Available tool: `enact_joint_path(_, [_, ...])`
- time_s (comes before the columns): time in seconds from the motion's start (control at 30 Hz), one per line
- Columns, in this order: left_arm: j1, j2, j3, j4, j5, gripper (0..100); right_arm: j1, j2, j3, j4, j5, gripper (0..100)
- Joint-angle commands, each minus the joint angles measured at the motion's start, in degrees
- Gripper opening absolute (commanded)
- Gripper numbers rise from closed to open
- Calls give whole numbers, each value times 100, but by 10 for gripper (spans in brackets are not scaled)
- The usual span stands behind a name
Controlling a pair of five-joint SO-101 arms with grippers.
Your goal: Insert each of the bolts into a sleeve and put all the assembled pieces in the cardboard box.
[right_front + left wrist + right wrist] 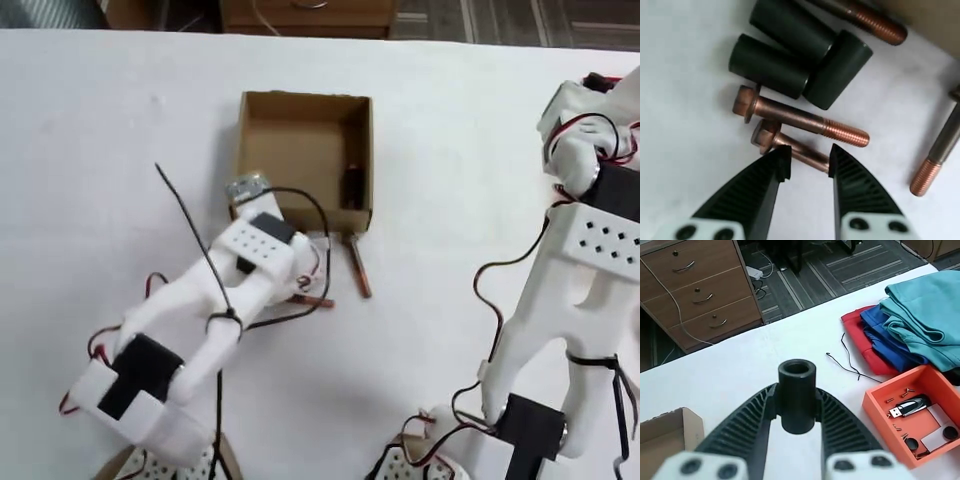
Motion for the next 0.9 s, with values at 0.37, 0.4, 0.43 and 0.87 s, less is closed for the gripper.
enact_joint_path(0.37, [-79,-53,382,264,-9,151,57,-22,-316,22,-53,22])
enact_joint_path(0.4, [-79,-35,338,343,-9,151,57,-22,-316,22,-53,22])
enact_joint_path(0.43, [-79,-18,312,413,-9,151,57,-22,-316,22,-53,22])
enact_joint_path(0.87, [-79,-9,356,466,-1090,151,57,-22,-316,22,-53,22])
